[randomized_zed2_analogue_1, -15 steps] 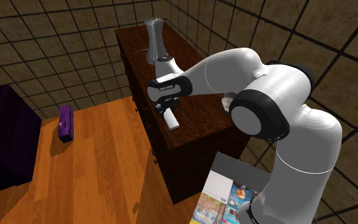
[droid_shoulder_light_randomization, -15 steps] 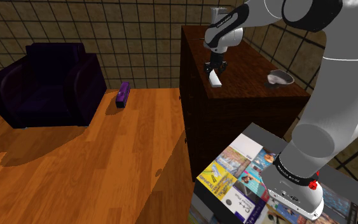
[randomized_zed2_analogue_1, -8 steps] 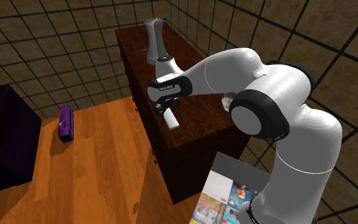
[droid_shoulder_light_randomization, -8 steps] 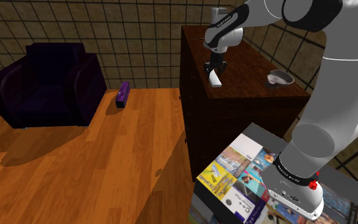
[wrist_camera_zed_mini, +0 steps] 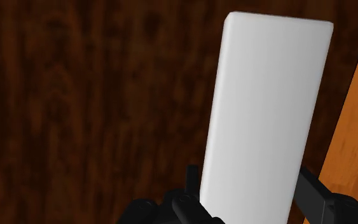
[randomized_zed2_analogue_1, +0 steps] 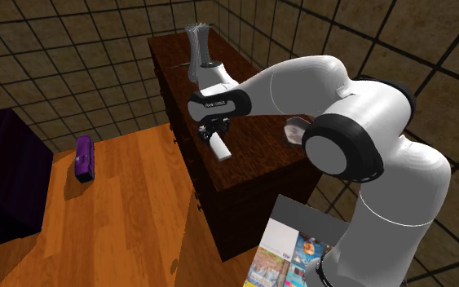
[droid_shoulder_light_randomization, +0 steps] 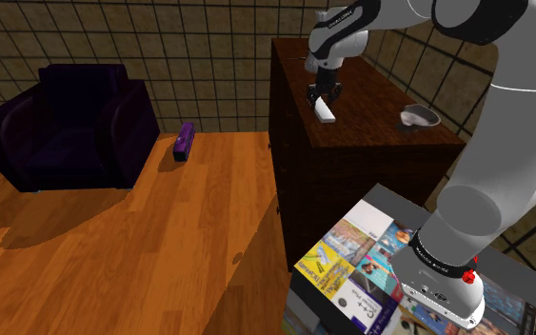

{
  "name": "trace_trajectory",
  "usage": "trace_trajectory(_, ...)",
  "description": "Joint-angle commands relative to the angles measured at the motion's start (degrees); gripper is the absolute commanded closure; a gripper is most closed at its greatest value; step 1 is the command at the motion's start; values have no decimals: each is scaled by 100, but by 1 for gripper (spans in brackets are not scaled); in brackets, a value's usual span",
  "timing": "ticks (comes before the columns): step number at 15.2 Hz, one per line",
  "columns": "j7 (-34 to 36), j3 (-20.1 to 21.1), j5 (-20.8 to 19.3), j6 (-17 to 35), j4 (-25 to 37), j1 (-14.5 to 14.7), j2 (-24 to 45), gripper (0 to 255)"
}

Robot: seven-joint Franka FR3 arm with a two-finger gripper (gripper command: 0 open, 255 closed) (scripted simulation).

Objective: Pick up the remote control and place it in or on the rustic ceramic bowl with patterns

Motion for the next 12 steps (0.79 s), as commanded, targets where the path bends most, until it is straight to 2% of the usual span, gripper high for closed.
trace_trajectory(1,13,-5,-15,-135,92,2,-44,255)
trace_trajectory(12,78,-27,-97,-898,573,15,-332,255)
